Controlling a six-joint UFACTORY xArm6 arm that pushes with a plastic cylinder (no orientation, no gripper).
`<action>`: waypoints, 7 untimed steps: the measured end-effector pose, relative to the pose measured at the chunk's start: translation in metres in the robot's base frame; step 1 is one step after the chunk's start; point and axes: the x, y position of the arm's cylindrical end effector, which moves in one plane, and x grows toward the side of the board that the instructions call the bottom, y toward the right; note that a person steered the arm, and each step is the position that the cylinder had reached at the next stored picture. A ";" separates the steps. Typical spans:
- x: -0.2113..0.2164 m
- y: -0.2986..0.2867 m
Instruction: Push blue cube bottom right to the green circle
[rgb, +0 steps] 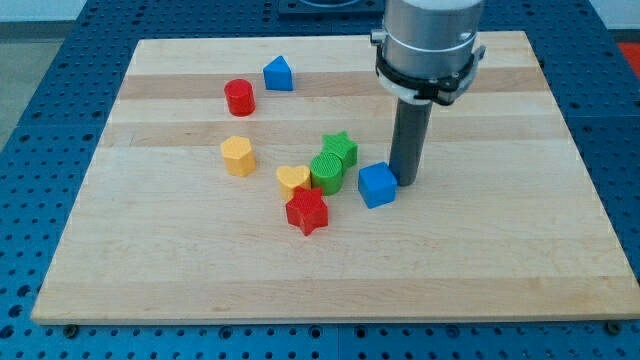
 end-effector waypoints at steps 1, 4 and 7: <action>0.009 0.000; 0.051 0.000; 0.058 -0.013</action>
